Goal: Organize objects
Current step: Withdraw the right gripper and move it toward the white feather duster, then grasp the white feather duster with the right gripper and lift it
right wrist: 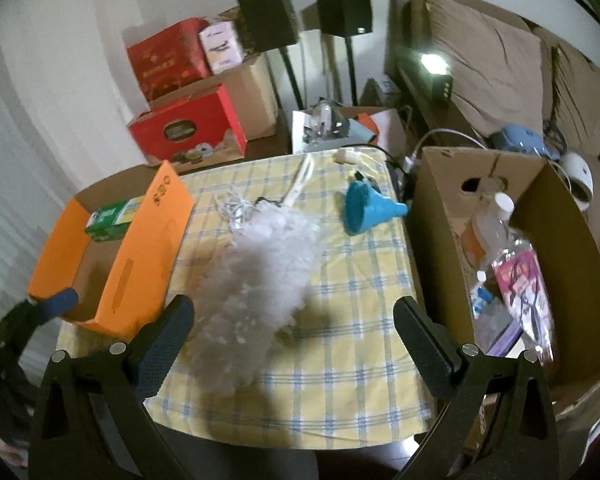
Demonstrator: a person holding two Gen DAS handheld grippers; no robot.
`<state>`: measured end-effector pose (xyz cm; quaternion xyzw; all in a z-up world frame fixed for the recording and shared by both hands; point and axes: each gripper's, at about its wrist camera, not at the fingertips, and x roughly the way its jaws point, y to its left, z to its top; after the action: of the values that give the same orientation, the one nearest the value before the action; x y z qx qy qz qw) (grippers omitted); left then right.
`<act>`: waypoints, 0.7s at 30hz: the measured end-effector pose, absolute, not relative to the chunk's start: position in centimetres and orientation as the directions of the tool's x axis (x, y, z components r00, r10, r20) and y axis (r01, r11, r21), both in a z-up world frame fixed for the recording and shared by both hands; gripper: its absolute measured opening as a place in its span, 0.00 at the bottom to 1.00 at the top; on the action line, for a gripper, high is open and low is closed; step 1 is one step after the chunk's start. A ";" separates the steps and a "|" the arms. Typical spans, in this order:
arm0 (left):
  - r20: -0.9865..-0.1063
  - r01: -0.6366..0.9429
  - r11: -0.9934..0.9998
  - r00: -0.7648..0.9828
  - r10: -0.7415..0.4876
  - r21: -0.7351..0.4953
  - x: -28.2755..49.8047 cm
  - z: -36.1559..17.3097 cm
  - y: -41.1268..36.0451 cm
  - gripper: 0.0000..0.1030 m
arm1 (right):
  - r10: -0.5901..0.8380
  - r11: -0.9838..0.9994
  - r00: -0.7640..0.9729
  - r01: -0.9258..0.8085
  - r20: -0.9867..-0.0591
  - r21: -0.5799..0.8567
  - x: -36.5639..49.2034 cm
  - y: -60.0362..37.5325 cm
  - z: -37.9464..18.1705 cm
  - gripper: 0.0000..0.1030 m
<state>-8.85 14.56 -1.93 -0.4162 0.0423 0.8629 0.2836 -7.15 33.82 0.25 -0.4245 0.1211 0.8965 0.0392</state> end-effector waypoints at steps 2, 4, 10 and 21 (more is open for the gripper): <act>-0.749 -0.541 -0.825 -0.477 0.461 -0.164 -8.9 -2.2 15.7 0.99 | -0.027 -0.962 -0.633 -0.194 -0.773 0.192 -7.0 34.5 0.0 0.98; -0.755 -0.547 -0.819 -0.461 0.466 -0.171 -9.2 -2.7 16.7 0.98 | -0.020 -0.958 -0.633 -0.209 -0.774 0.196 -6.8 35.1 -0.1 0.98; -0.781 -0.554 -0.811 -0.416 0.466 -0.189 -10.3 -4.5 18.9 0.95 | -0.011 -0.945 -0.628 -0.247 -0.778 0.212 -6.3 36.5 -0.7 0.98; -0.845 -0.545 -0.818 -0.337 0.415 -0.184 -11.9 -8.9 21.4 0.53 | -0.023 -0.925 -0.604 -0.290 -0.797 0.247 -6.6 38.3 -2.7 0.98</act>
<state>-11.90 21.37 -8.89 -0.4950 0.0658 0.8148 0.2945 -6.62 38.32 -2.74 -0.4384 0.1788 0.8775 0.0760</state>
